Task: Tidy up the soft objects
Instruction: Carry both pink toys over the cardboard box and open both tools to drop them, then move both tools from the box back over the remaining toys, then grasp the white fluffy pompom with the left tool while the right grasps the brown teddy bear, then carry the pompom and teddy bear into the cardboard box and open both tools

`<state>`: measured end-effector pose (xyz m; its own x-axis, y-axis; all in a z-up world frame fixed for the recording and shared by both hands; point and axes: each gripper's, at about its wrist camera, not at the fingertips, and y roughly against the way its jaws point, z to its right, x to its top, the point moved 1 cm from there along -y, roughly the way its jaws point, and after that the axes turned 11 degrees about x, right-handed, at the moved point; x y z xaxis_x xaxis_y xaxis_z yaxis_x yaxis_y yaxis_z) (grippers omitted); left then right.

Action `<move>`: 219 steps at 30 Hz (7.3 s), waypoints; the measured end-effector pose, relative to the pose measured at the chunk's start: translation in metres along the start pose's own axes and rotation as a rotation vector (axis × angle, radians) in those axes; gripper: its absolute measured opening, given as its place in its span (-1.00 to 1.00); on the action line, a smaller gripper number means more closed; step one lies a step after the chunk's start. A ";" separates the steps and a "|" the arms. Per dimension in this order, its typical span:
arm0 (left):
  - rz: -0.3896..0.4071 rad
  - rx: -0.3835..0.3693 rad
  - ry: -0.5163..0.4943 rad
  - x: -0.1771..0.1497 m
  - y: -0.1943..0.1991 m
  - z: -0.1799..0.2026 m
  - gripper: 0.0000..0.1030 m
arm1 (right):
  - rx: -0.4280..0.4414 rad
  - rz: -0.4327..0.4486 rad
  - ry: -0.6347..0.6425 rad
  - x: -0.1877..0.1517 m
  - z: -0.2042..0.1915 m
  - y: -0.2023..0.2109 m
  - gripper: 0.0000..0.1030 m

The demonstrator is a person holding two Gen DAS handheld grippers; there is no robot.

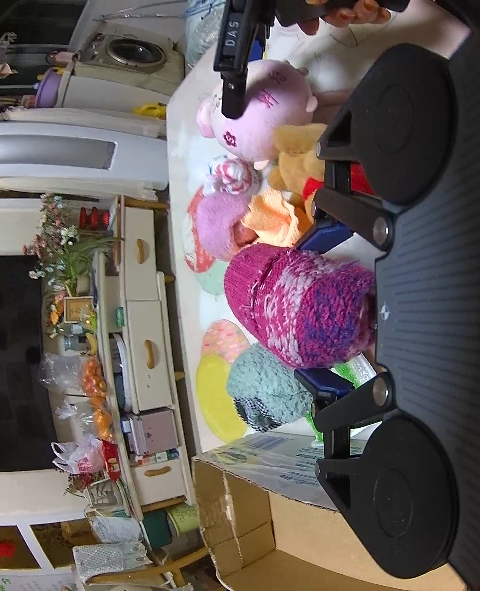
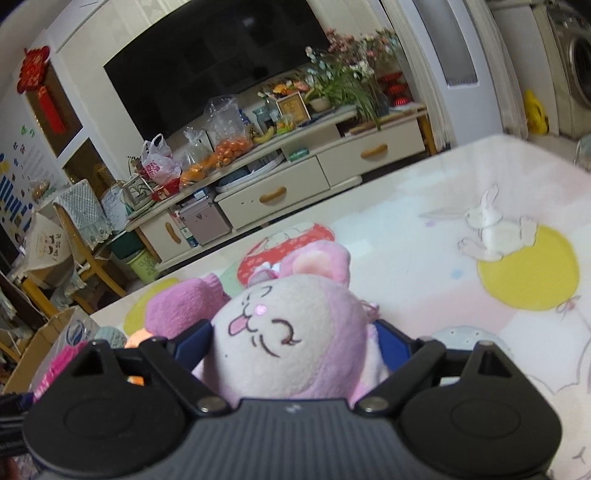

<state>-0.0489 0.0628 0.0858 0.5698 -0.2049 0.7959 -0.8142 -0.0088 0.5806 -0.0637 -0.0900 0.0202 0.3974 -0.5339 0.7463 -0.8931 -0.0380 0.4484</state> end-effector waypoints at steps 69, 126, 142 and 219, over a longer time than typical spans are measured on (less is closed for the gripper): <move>-0.029 0.373 0.334 -0.024 0.021 -0.124 1.00 | 0.356 -0.023 0.301 -0.021 -0.283 -0.073 0.99; 0.045 0.203 0.092 -0.025 0.007 -0.131 1.00 | 0.162 0.081 0.311 -0.048 -0.156 0.017 0.99; 0.045 0.111 0.040 -0.034 0.011 -0.138 1.00 | 0.019 0.012 0.313 -0.057 -0.097 0.014 0.99; -0.130 -0.175 0.000 -0.049 -0.071 -0.058 0.05 | 0.025 -0.075 0.119 -0.043 -0.035 -0.015 0.76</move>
<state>-0.0128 0.1302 0.0151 0.6690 -0.2127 0.7122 -0.7018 0.1351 0.6995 -0.0603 -0.0370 -0.0015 0.4838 -0.4250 0.7651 -0.8645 -0.0957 0.4934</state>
